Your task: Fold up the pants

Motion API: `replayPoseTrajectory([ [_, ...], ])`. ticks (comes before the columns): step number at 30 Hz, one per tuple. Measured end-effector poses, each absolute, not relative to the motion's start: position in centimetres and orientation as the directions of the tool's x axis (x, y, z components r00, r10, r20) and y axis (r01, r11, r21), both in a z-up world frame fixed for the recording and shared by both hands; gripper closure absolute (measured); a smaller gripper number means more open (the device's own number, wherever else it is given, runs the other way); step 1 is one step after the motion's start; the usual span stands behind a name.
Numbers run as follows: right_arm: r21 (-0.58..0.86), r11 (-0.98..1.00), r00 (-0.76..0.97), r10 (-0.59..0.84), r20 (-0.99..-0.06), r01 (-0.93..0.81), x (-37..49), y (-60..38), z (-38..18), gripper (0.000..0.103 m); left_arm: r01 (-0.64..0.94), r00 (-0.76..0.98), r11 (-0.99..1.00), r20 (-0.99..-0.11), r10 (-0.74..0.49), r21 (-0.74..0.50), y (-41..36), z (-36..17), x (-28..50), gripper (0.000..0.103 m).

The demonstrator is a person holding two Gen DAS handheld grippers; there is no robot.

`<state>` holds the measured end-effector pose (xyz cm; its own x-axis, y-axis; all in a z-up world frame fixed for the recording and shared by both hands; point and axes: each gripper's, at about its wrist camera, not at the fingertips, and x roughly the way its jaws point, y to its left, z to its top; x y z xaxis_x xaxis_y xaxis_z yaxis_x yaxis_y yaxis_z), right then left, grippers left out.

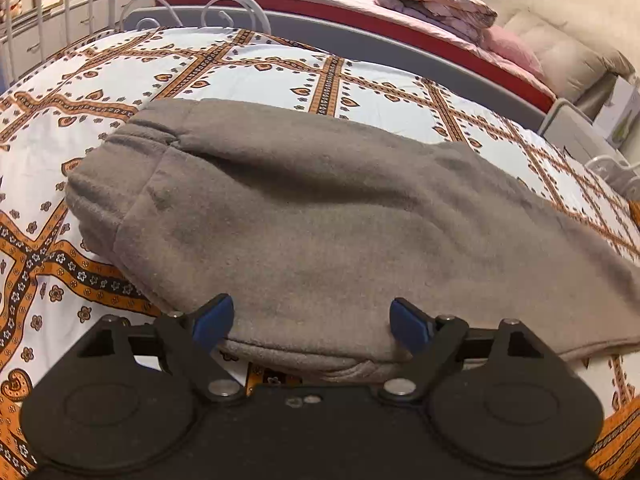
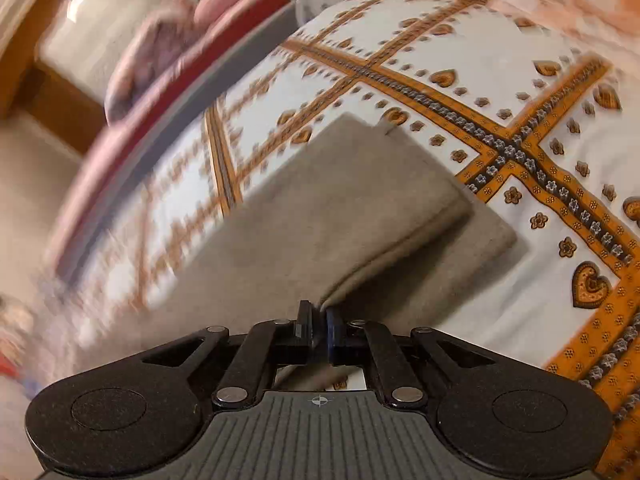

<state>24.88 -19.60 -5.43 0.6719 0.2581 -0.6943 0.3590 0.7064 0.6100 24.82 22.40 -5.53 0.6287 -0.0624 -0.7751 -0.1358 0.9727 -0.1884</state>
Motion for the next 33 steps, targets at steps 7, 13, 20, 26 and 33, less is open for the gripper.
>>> replayPoseTrajectory([
  [7,0.63,0.646,0.706,0.194,-0.681,0.43,24.5,-22.1,-6.1,0.086,-0.136,0.63,0.972,-0.774,-0.066,-0.194,22.6,-5.5,24.7,0.024],
  [13,0.584,0.699,0.713,0.15,-0.685,0.414,24.9,-22.0,-5.2,0.098,-0.13,0.631,0.973,-0.773,-0.067,-0.191,22.5,-5.5,24.7,0.024],
  [20,0.565,0.765,0.794,0.12,-0.596,0.309,21.3,-21.5,-1.8,0.098,-0.11,0.633,0.975,-0.769,-0.082,-0.195,22.6,-5.6,24.4,0.024],
  [26,0.544,0.735,0.712,0.121,-0.691,0.404,22.9,-23.0,-5.0,0.098,-0.118,0.631,0.975,-0.772,-0.073,-0.189,22.5,-5.5,24.5,0.024],
  [33,0.491,0.733,0.642,0.098,-0.761,0.471,22.7,-23.5,-6.3,0.098,-0.108,0.633,0.975,-0.77,-0.085,-0.197,22.7,-5.5,24.4,0.024],
])
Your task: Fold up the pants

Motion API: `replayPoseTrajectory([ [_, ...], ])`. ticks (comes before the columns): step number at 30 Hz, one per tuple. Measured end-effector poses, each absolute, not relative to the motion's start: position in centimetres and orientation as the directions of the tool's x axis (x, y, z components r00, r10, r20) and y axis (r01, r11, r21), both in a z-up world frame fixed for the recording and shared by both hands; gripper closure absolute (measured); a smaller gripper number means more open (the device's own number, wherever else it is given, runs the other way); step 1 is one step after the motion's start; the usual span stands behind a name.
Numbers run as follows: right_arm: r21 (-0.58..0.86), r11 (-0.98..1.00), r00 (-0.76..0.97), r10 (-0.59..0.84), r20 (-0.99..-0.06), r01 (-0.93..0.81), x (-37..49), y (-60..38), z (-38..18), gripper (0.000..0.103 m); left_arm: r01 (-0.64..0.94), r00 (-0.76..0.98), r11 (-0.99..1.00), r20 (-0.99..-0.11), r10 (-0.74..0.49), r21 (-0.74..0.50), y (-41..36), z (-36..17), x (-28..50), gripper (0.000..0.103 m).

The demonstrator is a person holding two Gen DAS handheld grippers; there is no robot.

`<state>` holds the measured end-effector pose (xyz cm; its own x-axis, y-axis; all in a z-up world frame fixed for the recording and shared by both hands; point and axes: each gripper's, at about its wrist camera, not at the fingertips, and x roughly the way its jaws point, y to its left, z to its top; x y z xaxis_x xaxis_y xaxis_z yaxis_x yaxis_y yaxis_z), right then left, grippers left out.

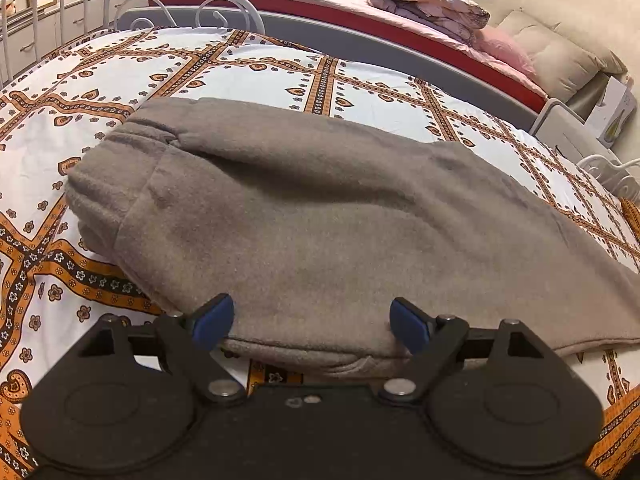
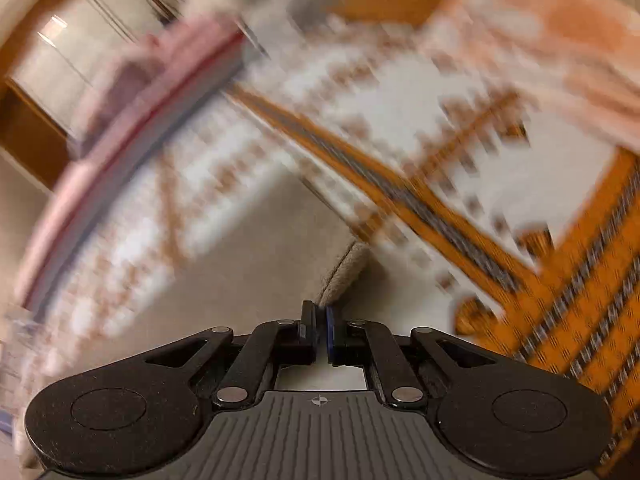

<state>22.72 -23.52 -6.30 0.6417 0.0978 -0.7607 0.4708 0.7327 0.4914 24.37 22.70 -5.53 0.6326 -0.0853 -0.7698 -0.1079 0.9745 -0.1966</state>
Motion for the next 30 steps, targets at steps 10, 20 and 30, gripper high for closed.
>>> replayPoseTrajectory([
  [10,0.416,0.897,0.812,0.127,-0.569,0.151,22.2,-17.1,0.8,0.097,-0.267,0.779,0.948,-0.617,0.108,-0.171,25.5,-1.5,23.5,0.036],
  [20,0.304,0.843,0.65,0.536,-0.539,-0.443,36.1,5.3,1.4,0.097,-0.306,0.741,0.943,-0.654,0.15,-0.131,31.4,-1.7,30.5,0.045],
  [30,0.287,0.768,0.517,0.611,-0.6,-0.573,46.3,19.7,-3.3,0.076,-0.292,0.735,0.933,-0.673,0.079,-0.209,35.3,-5.0,33.7,0.039],
])
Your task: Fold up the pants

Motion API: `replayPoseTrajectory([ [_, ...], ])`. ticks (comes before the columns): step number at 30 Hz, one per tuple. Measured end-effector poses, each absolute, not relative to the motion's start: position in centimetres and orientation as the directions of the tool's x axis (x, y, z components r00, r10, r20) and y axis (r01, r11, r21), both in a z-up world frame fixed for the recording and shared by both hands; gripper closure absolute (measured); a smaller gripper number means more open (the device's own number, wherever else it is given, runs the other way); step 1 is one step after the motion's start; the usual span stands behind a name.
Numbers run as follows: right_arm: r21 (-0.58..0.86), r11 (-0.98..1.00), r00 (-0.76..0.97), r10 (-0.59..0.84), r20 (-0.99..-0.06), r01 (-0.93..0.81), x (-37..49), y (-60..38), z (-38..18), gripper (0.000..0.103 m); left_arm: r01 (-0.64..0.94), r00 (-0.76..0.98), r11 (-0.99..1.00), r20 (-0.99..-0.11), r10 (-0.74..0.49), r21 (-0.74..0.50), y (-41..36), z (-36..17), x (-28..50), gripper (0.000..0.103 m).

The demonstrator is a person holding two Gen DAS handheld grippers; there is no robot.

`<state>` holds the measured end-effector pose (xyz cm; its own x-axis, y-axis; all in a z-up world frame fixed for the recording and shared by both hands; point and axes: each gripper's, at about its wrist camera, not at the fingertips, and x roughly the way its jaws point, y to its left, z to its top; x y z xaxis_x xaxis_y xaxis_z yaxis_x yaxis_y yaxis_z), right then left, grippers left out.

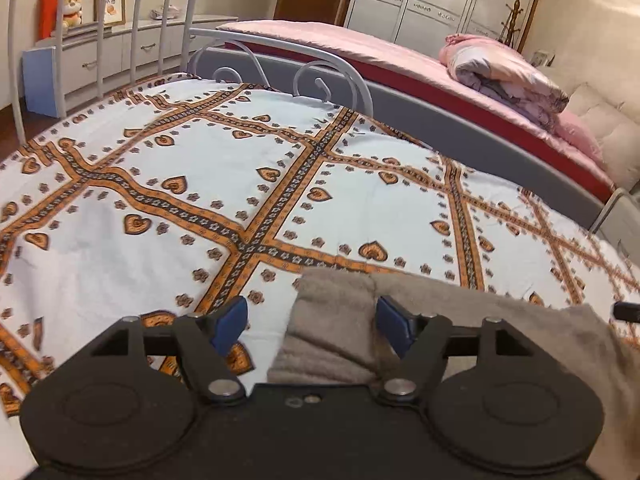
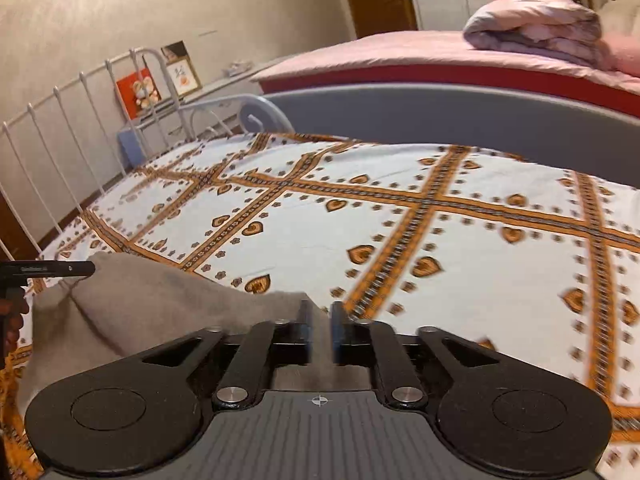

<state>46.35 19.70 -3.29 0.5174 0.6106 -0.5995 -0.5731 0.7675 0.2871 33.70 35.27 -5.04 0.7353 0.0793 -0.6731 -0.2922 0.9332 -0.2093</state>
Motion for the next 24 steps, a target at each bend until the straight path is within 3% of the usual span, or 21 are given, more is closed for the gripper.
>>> replayPoseTrajectory([
  [1,0.289,0.764,0.514,0.615,-0.599,-0.577,46.6,20.2,-3.5,0.057,-0.292,0.738,0.93,-0.671,0.07,-0.225,35.5,-5.1,33.9,0.04],
  [2,0.28,0.763,0.519,0.614,-0.595,-0.582,46.8,20.8,-3.7,0.052,-0.287,0.74,0.929,-0.67,0.058,-0.235,35.5,-5.1,34.1,0.044],
  [4,0.262,0.766,0.524,0.607,-0.598,-0.587,47.1,21.5,-4.0,0.052,-0.259,0.745,0.931,-0.666,0.023,-0.257,35.5,-5.0,34.3,0.051],
  [9,0.257,0.755,0.469,0.596,-0.651,-0.603,48.1,22.5,-4.8,0.052,-0.197,0.717,0.954,-0.697,-0.018,-0.227,35.0,-5.5,35.6,0.051],
  [10,0.266,0.746,0.443,0.599,-0.667,-0.61,48.5,22.8,-5.2,0.054,-0.194,0.705,0.949,-0.708,-0.042,-0.249,35.2,-6.0,35.8,0.057],
  [12,0.257,0.729,0.398,0.593,-0.7,-0.634,48.7,23.4,-5.6,0.077,-0.183,0.708,0.939,-0.701,-0.08,-0.292,35.3,-6.6,35.6,0.07],
  [13,0.254,0.716,0.389,0.602,-0.698,-0.65,48.6,23.6,-5.4,0.095,-0.163,0.712,0.942,-0.696,-0.094,-0.294,35.1,-6.5,35.5,0.08],
  [14,0.247,0.703,0.382,0.607,-0.697,-0.667,48.4,23.8,-5.1,0.097,-0.155,0.721,0.947,-0.687,-0.086,-0.281,34.8,-6.2,35.4,0.085],
  [18,0.121,0.718,0.483,0.573,-0.662,-0.685,47.4,24.3,-3.0,0.099,-0.161,0.758,0.969,-0.652,0.001,-0.186,33.5,-5.5,35.6,0.085],
  [21,0.121,0.754,0.498,0.536,-0.682,-0.646,47.9,24.3,-4.3,0.1,-0.158,0.751,0.981,-0.658,0.047,-0.11,32.7,-7.2,35.6,0.082],
  [22,0.117,0.761,0.46,0.498,-0.735,-0.638,48.1,24.9,-6.3,0.1,-0.169,0.753,0.977,-0.656,0.042,-0.131,33.0,-7.4,35.5,0.079],
  [24,0.106,0.769,0.489,0.5,-0.715,-0.631,47.5,24.8,-6.8,0.1,-0.196,0.76,0.971,-0.648,0.061,-0.139,33.7,-6.6,35.0,0.061],
])
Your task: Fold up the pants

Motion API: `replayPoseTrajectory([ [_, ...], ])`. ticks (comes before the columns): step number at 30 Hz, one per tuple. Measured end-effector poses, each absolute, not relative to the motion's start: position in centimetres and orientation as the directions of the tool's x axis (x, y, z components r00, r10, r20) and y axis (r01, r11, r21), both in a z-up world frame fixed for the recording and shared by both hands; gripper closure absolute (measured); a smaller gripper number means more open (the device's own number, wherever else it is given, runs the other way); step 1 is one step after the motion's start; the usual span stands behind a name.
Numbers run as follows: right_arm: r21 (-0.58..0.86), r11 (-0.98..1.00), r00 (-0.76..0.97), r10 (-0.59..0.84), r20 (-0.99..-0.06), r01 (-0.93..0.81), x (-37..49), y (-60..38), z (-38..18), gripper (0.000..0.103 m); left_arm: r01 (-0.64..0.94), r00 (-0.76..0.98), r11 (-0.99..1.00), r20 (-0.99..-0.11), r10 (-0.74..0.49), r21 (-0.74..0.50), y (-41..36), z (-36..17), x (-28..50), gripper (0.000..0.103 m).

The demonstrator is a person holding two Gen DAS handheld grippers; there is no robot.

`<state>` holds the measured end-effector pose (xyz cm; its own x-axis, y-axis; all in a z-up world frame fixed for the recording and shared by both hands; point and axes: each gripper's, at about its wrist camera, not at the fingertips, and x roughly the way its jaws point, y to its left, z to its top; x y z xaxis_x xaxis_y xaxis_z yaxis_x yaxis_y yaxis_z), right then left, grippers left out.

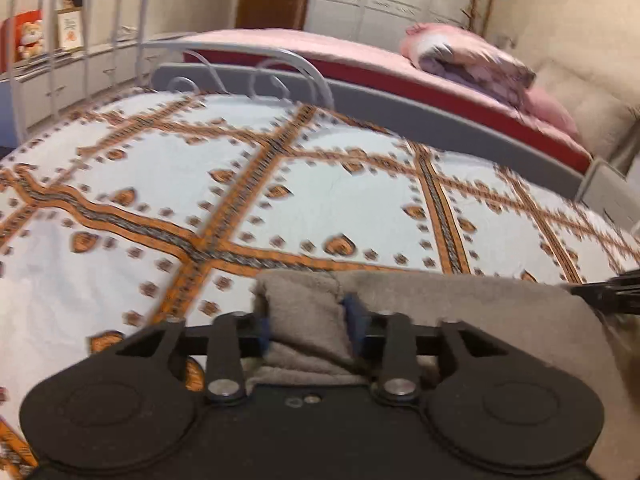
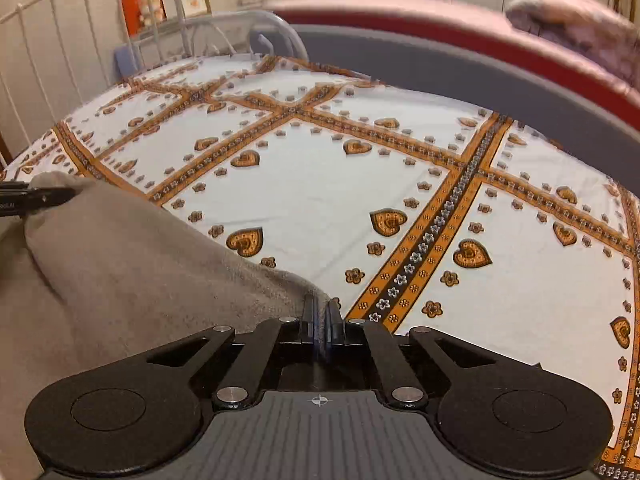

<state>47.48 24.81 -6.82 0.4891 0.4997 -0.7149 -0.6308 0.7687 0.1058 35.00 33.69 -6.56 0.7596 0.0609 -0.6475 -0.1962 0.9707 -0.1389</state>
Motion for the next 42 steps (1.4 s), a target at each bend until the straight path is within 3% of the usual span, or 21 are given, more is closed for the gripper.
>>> replayPoseTrajectory([
  [1,0.128,0.776,0.498,0.512,-0.699,-0.617,47.4,24.4,-6.1,0.099,-0.209,0.756,0.97,-0.65,0.077,-0.128,34.0,-6.1,34.7,0.047],
  [2,0.153,0.783,0.509,0.526,-0.682,-0.603,47.2,23.6,-5.1,0.099,-0.234,0.76,0.966,-0.641,0.109,-0.112,34.2,-5.4,34.0,0.042],
  [4,0.173,0.795,0.568,0.548,-0.614,-0.581,45.8,20.8,-2.4,0.099,-0.275,0.781,0.956,-0.604,0.16,-0.101,34.6,-3.9,31.8,0.046],
  [9,0.21,0.854,0.666,0.506,-0.548,-0.476,40.7,8.8,1.1,0.099,-0.255,0.797,0.962,-0.583,0.154,-0.094,32.5,-2.0,27.1,0.032],
  [16,0.21,0.966,0.742,0.251,-0.622,-0.151,30.8,-8.7,0.5,0.099,-0.166,0.769,0.984,-0.633,0.084,-0.072,26.6,-2.8,24.2,0.025],
  [19,0.255,0.967,0.753,0.162,-0.638,0.007,27.2,-14.1,-0.8,0.099,-0.133,0.758,0.991,-0.644,0.105,0.006,24.7,-3.1,24.4,0.019],
  [22,0.235,0.971,0.753,0.119,-0.648,0.049,26.8,-15.1,-1.0,0.099,-0.162,0.741,0.986,-0.656,0.142,0.031,24.3,-4.0,25.0,0.018],
  [24,0.274,0.962,0.76,0.175,-0.626,0.005,27.3,-14.6,-0.8,0.099,-0.185,0.741,0.982,-0.651,0.165,0.039,24.1,-4.2,25.3,0.017],
  [28,0.23,0.97,0.771,0.091,-0.63,0.074,28.7,-15.0,-1.5,0.098,-0.222,0.744,0.975,-0.641,0.187,0.026,24.2,-3.9,25.4,0.016],
  [30,0.25,0.958,0.765,0.056,-0.641,0.139,29.3,-17.5,-2.4,0.095,-0.226,0.749,0.973,-0.628,0.21,0.056,24.3,-3.8,25.3,0.017],
  [31,0.241,0.958,0.765,0.035,-0.643,0.158,29.7,-18.7,-2.6,0.083,-0.229,0.755,0.971,-0.615,0.225,0.074,24.4,-3.7,25.2,0.019],
  [32,0.227,0.956,0.768,0.003,-0.64,0.186,29.5,-20.1,-2.8,0.054,-0.249,0.763,0.963,-0.591,0.261,0.104,24.6,-3.5,24.9,0.019],
  [34,0.229,0.944,0.789,-0.049,-0.613,0.237,29.0,-22.5,-3.0,0.035,-0.276,0.768,0.955,-0.573,0.286,0.107,25.2,-3.1,24.9,0.018],
  [39,0.278,0.923,0.781,-0.037,-0.624,0.266,29.6,-26.1,-4.5,0.038,-0.313,0.703,0.947,-0.652,0.284,0.075,26.6,-4.9,25.4,0.018],
  [40,0.282,0.925,0.777,-0.023,-0.629,0.256,29.8,-26.2,-4.7,0.049,-0.315,0.689,0.946,-0.666,0.286,0.08,26.7,-5.3,25.4,0.018],
  [42,0.272,0.933,0.763,-0.004,-0.647,0.236,30.5,-26.2,-5.2,0.054,-0.322,0.678,0.944,-0.68,0.28,0.067,27.0,-5.8,25.5,0.018],
])
